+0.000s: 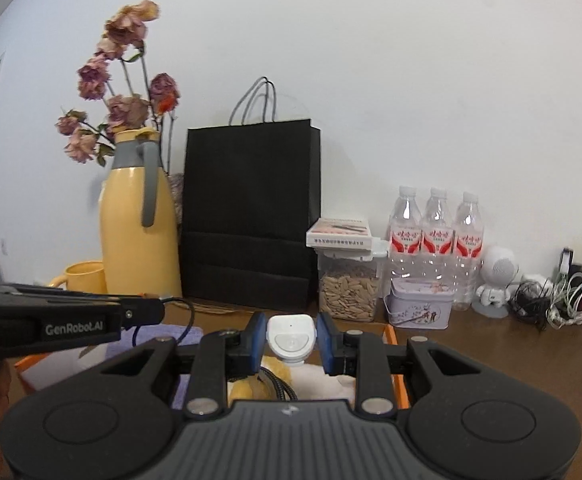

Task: Organize objects
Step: 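Carry the charger and cable into the box with both tools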

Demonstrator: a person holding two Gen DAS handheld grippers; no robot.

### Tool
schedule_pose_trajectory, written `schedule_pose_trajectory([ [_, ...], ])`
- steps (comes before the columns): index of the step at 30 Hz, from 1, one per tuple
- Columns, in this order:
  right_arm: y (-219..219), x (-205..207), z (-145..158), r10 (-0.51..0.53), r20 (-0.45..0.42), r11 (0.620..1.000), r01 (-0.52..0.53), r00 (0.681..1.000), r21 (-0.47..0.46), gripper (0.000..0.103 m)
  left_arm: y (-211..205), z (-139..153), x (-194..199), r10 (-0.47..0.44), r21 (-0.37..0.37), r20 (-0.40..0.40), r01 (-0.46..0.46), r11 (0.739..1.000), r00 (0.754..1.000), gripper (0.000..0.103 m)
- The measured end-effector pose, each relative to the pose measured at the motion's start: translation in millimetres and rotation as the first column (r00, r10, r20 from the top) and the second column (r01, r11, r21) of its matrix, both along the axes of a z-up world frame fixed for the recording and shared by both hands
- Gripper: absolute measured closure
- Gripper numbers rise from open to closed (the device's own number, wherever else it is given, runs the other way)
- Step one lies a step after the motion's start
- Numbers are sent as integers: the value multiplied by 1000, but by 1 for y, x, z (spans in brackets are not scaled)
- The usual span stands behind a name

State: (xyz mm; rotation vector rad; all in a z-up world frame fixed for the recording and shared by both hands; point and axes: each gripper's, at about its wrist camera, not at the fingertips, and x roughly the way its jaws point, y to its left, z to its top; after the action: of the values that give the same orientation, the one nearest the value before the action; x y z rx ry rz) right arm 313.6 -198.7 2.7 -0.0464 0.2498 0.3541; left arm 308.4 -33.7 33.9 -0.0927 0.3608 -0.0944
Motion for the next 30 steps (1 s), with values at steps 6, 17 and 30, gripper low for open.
schedule_pose_trajectory([
  [6,0,11,-15,5,-53,1000,-7,999,-20,77,6,-13,14,2,14,-40,-1,1000,999,89],
  [17,-7,7,-20,-24,-80,1000,23,997,-7,14,3,-16,1,66,57,11,-67,996,998,0],
  [30,-12,5,-19,-66,-69,998,67,995,21,0,6,-11,-5,91,41,49,-93,995,995,0],
])
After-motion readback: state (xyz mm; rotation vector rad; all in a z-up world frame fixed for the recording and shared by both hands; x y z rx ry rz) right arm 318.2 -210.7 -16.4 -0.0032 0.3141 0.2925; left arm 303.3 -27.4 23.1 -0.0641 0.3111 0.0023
